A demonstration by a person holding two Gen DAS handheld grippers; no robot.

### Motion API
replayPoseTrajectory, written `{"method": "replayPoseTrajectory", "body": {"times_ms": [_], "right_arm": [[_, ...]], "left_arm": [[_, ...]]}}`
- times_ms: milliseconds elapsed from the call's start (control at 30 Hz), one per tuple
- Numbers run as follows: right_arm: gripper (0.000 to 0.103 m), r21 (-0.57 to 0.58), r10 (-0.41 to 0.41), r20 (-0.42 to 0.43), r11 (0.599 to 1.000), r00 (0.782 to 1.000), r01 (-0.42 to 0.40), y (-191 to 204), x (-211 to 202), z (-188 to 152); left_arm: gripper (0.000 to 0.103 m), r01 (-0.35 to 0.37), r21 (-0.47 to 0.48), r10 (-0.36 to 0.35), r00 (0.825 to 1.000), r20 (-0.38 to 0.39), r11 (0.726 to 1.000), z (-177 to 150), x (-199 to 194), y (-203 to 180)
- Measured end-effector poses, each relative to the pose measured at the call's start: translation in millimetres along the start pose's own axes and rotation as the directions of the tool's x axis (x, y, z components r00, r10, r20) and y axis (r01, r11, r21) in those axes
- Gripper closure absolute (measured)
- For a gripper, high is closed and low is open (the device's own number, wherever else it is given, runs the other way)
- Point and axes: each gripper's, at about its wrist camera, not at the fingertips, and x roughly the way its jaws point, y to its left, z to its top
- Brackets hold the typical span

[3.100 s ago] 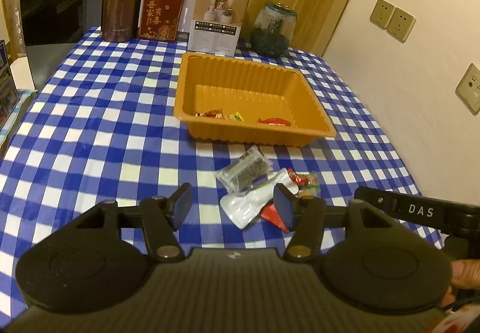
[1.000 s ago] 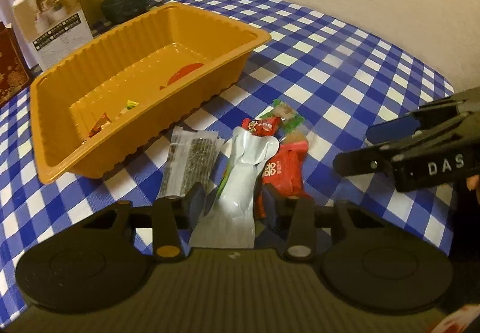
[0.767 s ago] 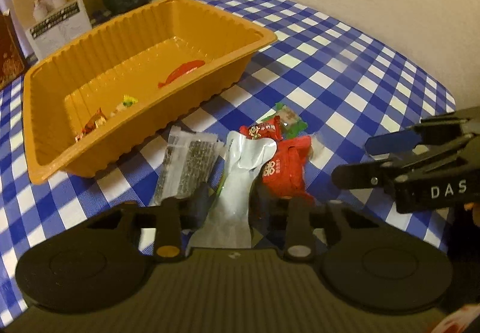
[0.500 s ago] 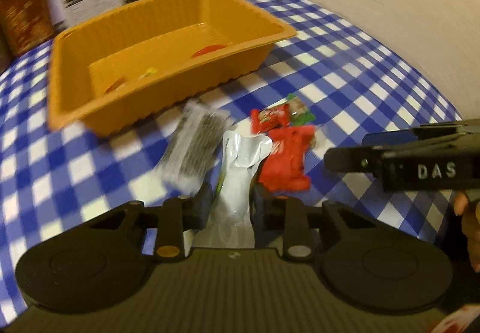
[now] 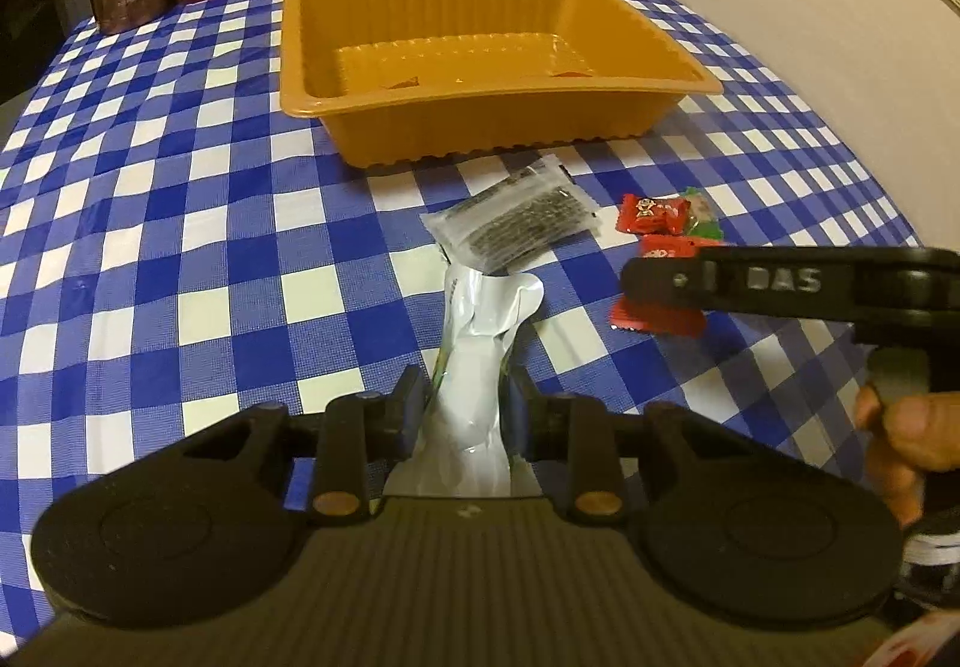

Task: Organize snacks
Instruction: 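Grasp the silver pouch with the left tool while the right tool grasps a red candy packet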

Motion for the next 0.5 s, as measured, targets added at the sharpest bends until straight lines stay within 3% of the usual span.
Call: {"method": "replayPoseTrajectory", "body": {"times_ms": [67,233,367,500], "right_arm": [[0.055,-0.029,-0.016,0.003,0.999,1.0,0.016,3,5,2],[0.065,-0.1,0.001,-0.02,0.995,1.0,-0.003,4,5,2],[0.066,-0.202,0.046,-0.067,0.978,0.997,-0.059,4,-3,-3],[0.066,-0.246,0.012,-0.078,0.969,0.997,-0.031,-4,-13,-9]], "left_arm": [[0.076,0.002,0.001,-0.002,1.0,0.002,1.0,-1,-1,0],[0.076,0.012,0.007,-0.012,1.0,0.007,1.0,-4,-2,-1],[0.075,0.02,0.016,-0.021,1.0,0.013,1.0,-5,-4,-4],[0.069,0.022,0.02,-0.022,1.0,0.018,1.0,-4,-5,-4]]}}
